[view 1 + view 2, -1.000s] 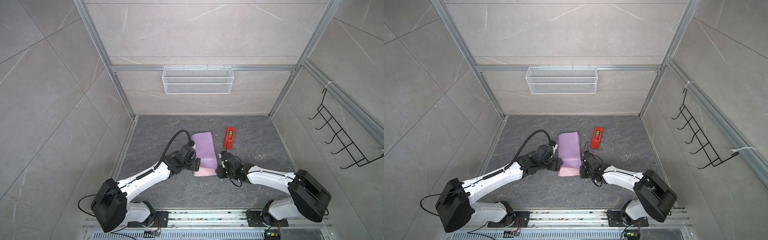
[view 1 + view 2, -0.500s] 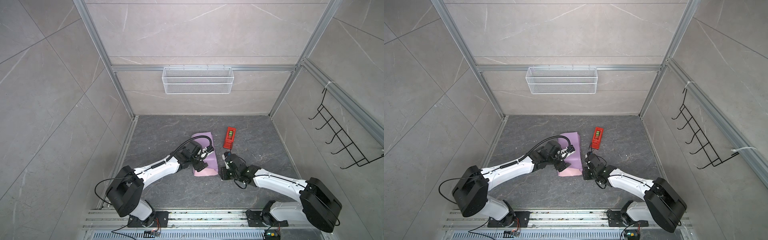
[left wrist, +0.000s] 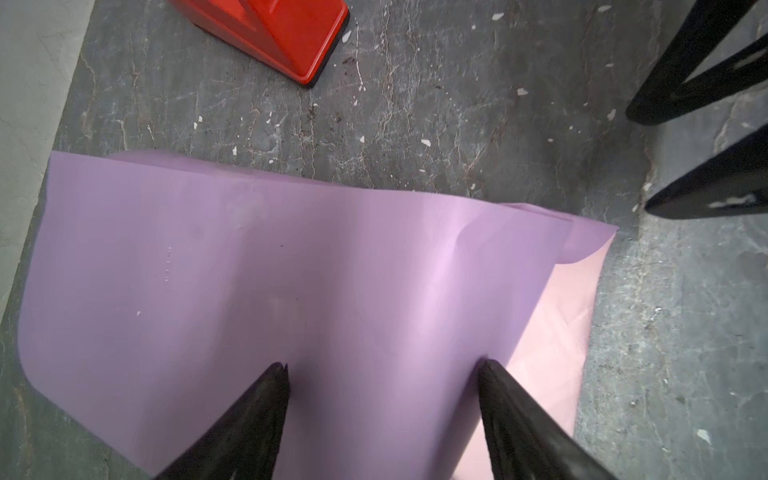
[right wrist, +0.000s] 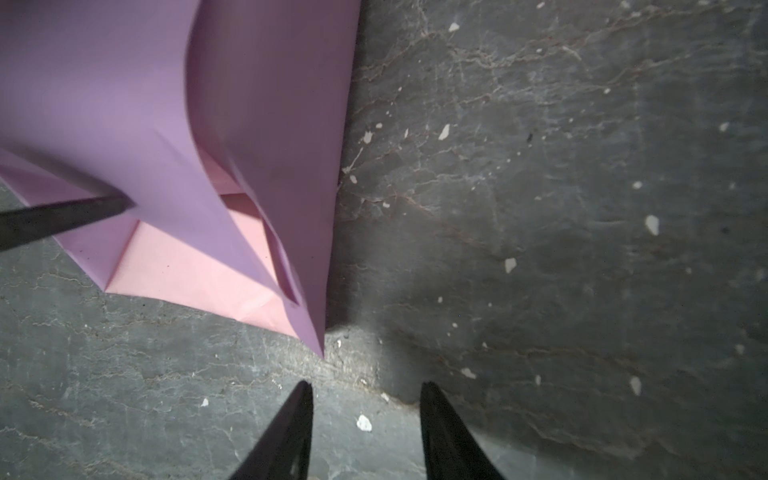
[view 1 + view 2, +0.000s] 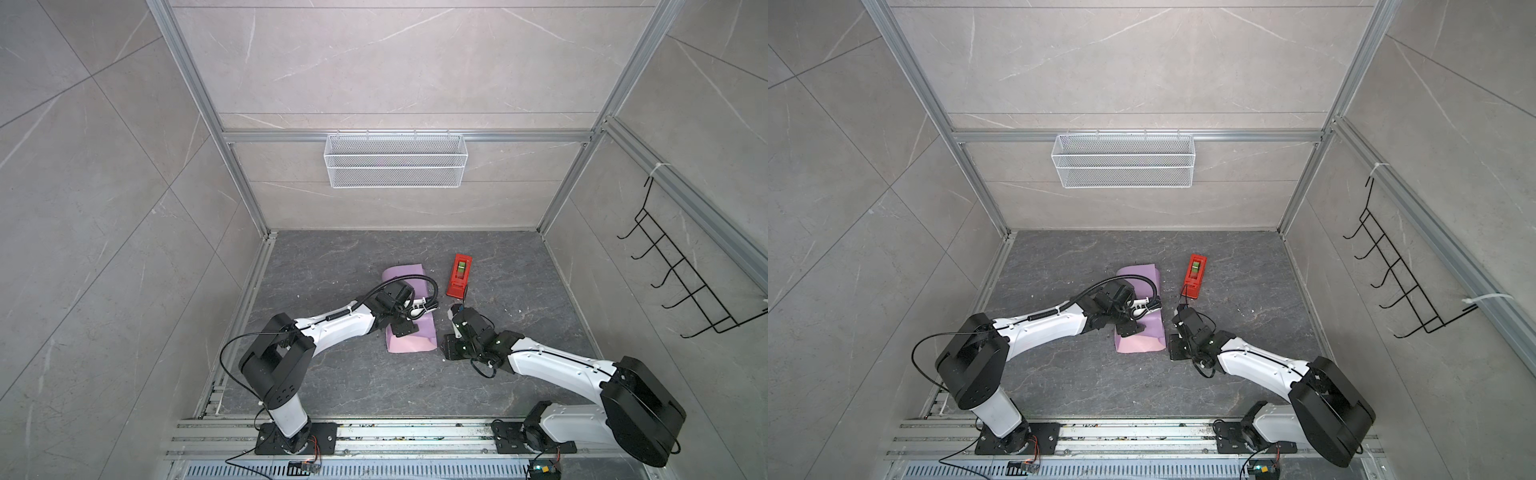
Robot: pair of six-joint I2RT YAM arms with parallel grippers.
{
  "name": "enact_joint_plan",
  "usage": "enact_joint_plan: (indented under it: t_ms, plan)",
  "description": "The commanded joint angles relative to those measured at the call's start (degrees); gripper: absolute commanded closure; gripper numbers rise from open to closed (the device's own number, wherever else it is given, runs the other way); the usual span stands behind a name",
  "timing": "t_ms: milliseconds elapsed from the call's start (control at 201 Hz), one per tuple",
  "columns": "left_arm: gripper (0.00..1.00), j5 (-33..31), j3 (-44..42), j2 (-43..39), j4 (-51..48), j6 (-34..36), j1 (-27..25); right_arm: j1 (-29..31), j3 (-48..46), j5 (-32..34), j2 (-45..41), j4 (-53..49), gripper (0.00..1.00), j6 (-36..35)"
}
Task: Wrap the gift box in paper
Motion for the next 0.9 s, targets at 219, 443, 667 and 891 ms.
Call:
enact_joint_plan:
  t_ms: [219,443,667,891]
  plan:
    - [0.29,-3.00,-3.23,0.85,6.12,5.02,0.21,-0.41,-0.44,-4.06,-0.05,7.19,0.50,0.11]
    - [0.28,-4.57,-6.53,0.55,10.38,6.68,0.12,-1.38,-2.50,-5.44,2.92,17.79,0.46,2.14]
    - [0.27,-4.21,-8.43,0.23,12.79,7.23,0.11,-2.00,-1.33,-3.40,8.16,22.93,0.48,1.60]
    - [0.26,-2.18,-8.09,-1.00,12.10,6.79,0.07,-2.00,-0.20,-2.00,13.10,26.08,0.52,1.74]
